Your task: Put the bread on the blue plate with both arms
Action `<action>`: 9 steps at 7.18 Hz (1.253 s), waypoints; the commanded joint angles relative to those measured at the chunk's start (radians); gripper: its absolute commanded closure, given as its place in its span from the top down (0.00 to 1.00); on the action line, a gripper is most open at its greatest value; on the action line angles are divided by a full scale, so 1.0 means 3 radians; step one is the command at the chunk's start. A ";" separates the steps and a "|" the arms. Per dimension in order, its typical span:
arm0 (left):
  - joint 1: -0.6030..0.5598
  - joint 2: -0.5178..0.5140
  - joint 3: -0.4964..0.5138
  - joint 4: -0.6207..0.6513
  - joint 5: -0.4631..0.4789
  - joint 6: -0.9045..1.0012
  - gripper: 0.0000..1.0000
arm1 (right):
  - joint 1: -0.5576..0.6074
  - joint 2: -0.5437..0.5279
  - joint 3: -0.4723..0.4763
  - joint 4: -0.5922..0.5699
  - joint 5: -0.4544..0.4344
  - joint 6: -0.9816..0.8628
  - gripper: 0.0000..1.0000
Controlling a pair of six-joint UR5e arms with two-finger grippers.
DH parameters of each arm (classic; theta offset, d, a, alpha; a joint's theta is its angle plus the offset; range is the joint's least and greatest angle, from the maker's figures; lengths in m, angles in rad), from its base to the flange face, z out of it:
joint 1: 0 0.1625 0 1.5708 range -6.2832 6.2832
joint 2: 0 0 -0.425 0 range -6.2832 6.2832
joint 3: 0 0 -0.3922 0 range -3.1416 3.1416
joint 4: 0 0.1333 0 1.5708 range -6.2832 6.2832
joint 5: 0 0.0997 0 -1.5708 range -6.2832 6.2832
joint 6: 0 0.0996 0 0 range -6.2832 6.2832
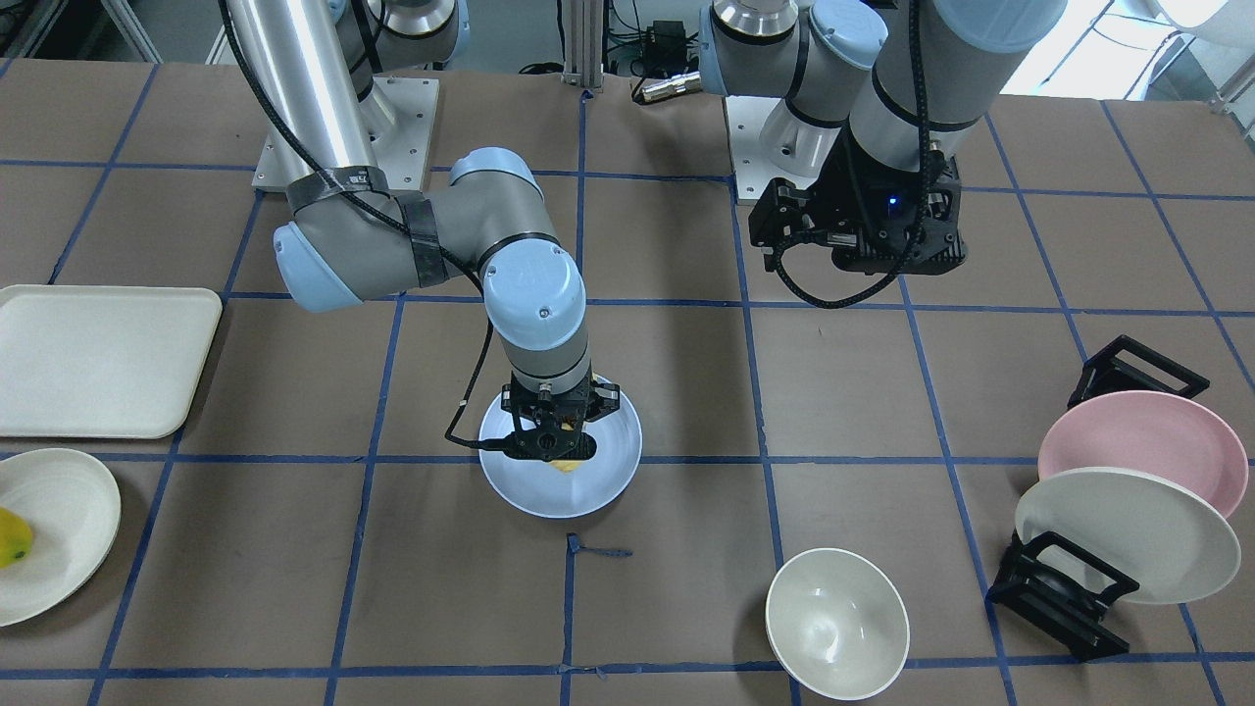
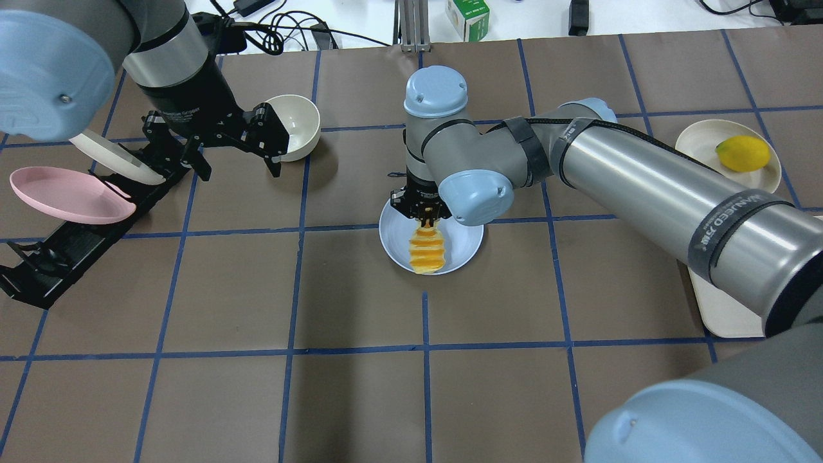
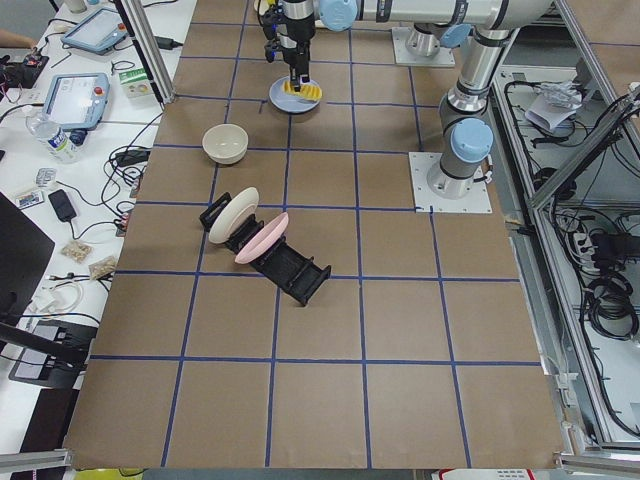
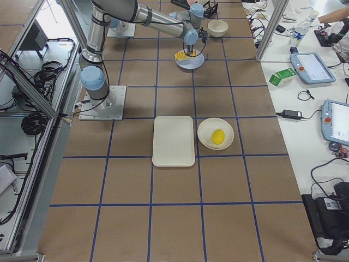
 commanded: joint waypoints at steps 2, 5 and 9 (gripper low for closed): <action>0.0044 0.0008 -0.0007 0.0003 0.0025 0.0047 1.00 | 0.0000 0.0089 0.0004 -0.0179 0.0037 0.0012 0.85; 0.0049 0.0013 -0.0007 0.0003 0.0000 0.0006 1.00 | -0.0005 0.0064 -0.0021 -0.0175 0.0037 0.0007 1.00; 0.0044 0.0033 -0.0012 0.0003 0.0005 0.0006 1.00 | -0.0560 -0.0773 -0.0134 0.0835 -0.0188 -0.0456 1.00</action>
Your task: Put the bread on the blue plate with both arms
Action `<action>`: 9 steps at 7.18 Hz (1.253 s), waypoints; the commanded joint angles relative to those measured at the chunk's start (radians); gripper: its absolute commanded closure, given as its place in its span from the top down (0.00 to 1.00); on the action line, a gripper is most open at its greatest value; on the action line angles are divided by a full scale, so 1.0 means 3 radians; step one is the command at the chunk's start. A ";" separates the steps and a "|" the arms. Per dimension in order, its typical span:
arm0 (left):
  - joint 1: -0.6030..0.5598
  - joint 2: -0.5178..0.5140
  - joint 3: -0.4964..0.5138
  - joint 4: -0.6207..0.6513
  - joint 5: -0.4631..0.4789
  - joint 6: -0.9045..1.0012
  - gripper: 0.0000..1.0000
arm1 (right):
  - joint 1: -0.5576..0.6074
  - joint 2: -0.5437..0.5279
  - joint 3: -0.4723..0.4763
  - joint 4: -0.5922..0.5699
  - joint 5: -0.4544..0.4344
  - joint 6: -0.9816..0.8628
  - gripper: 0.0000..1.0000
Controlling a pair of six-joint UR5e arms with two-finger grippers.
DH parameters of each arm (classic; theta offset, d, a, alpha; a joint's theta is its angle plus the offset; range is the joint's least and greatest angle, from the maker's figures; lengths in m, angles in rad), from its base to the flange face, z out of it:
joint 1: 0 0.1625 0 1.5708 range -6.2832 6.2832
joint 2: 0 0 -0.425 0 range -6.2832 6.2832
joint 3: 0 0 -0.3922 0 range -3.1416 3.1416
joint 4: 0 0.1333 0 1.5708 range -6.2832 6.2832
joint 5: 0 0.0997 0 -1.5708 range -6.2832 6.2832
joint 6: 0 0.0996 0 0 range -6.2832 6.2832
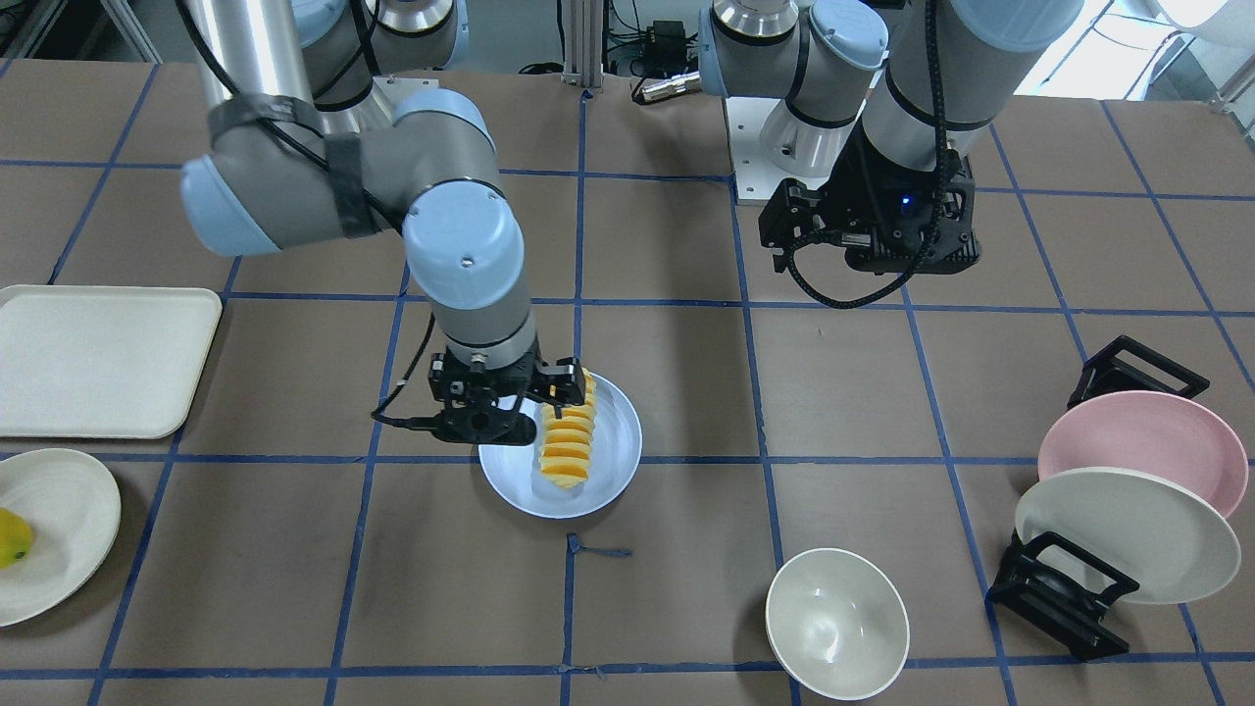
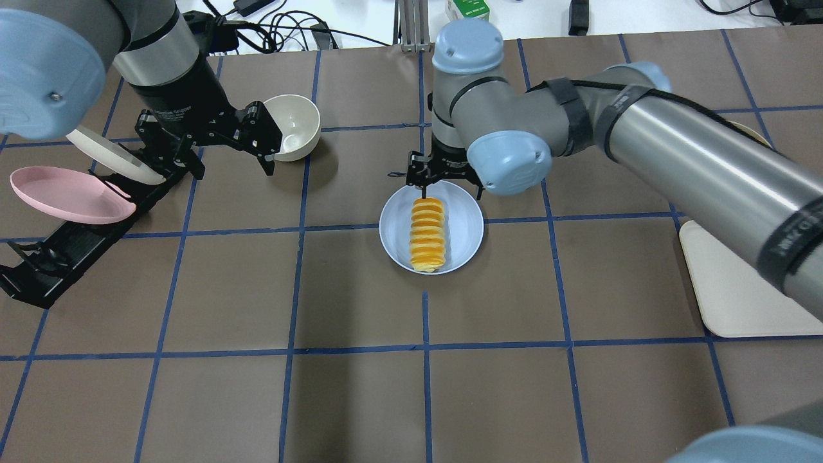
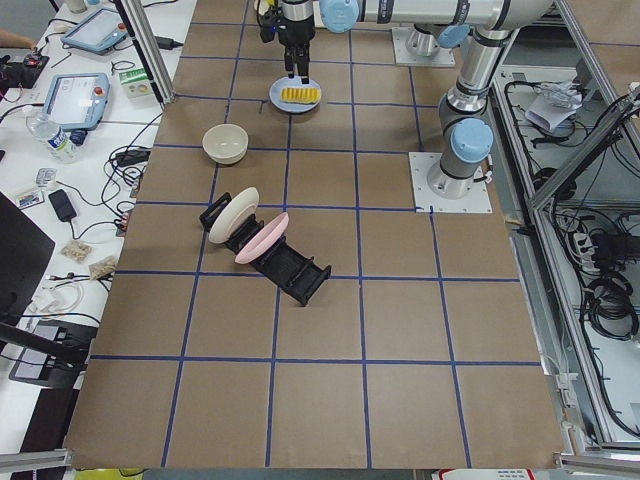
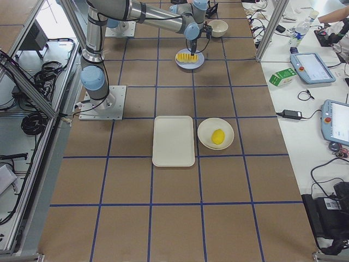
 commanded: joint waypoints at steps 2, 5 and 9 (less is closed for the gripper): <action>0.0003 0.0011 0.0003 0.0000 0.0006 0.0035 1.00 | -0.0645 -0.0820 -0.0002 0.0864 -0.0049 -0.0610 1.00; 0.0008 0.0006 -0.0018 0.0148 -0.0005 0.0030 1.00 | -0.0785 -0.1435 0.0034 0.1392 -0.0074 -0.0890 1.00; 0.0008 0.0006 -0.0018 0.0153 -0.0005 0.0015 1.00 | -0.0836 -0.1467 0.0070 0.1459 -0.0074 -0.0930 1.00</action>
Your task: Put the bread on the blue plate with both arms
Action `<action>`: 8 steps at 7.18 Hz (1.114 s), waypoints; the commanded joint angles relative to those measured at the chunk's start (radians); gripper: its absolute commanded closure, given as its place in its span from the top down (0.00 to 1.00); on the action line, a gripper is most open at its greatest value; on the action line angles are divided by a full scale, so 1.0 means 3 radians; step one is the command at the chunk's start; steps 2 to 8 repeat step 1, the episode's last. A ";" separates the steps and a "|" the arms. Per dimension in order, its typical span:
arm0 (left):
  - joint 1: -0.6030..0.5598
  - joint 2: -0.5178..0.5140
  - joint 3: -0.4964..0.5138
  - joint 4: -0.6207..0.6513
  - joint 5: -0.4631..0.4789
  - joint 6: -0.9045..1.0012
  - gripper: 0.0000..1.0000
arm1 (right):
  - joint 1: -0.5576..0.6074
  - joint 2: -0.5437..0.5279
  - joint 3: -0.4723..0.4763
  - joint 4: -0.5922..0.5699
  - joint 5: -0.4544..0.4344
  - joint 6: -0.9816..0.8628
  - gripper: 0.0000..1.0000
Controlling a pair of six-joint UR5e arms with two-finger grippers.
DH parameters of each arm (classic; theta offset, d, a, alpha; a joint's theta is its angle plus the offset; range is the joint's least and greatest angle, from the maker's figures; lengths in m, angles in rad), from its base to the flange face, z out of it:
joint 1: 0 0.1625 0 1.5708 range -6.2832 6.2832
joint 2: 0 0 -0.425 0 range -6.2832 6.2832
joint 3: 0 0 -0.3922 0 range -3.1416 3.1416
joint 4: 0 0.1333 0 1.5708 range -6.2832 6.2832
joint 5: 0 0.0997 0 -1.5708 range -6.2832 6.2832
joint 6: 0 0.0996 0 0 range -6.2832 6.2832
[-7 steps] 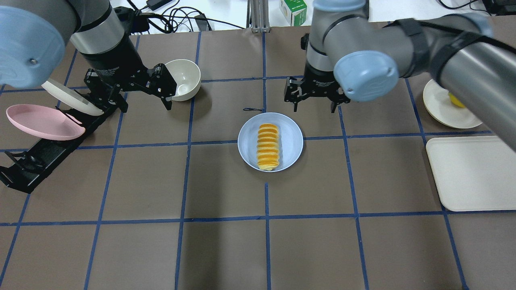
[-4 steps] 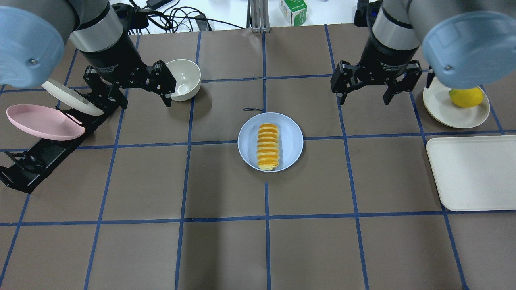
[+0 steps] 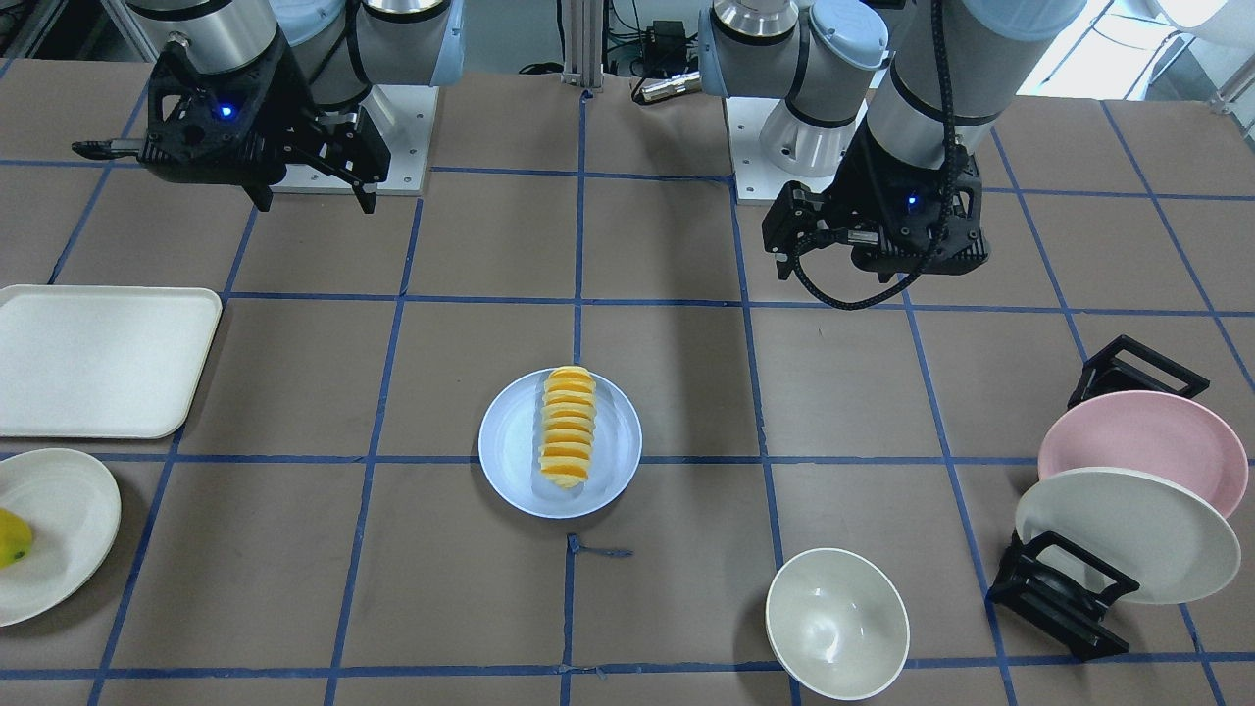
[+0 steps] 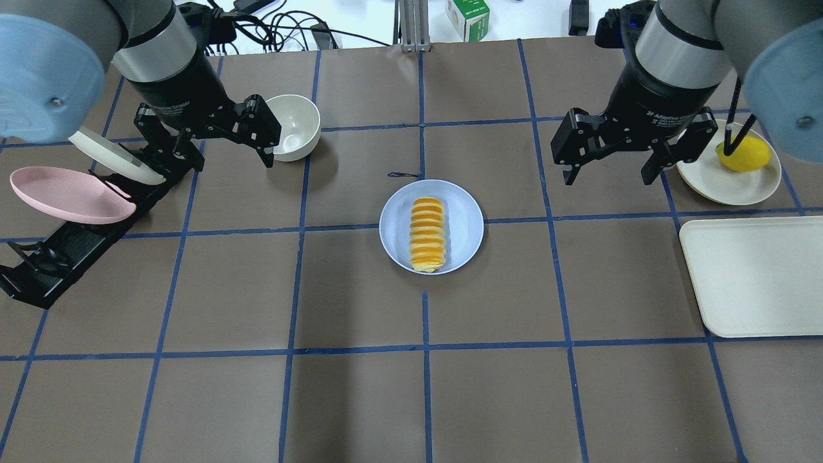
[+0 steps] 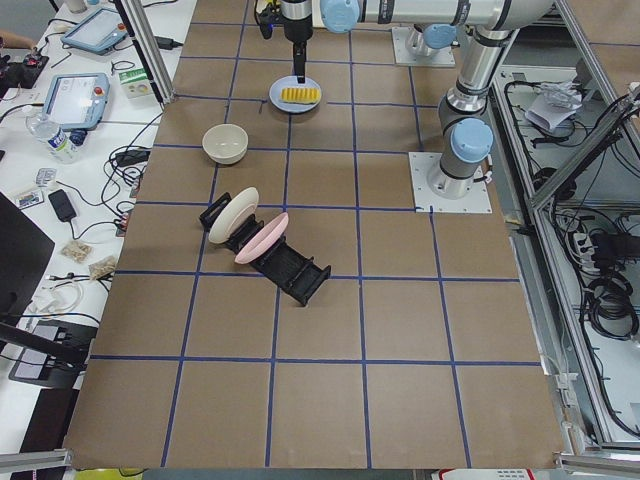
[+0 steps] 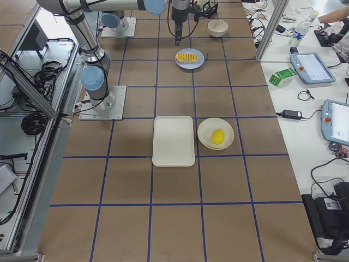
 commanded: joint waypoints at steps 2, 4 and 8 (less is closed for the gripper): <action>-0.0002 0.0000 0.0004 0.0001 0.0000 0.0009 1.00 | -0.0021 -0.0007 0.0001 -0.0027 -0.0033 0.0000 1.00; -0.0002 0.0000 0.0004 0.0001 0.0000 0.0009 1.00 | -0.0021 -0.0007 0.0001 -0.0027 -0.0033 0.0000 1.00; -0.0002 0.0000 0.0004 0.0001 0.0000 0.0009 1.00 | -0.0021 -0.0007 0.0001 -0.0027 -0.0033 0.0000 1.00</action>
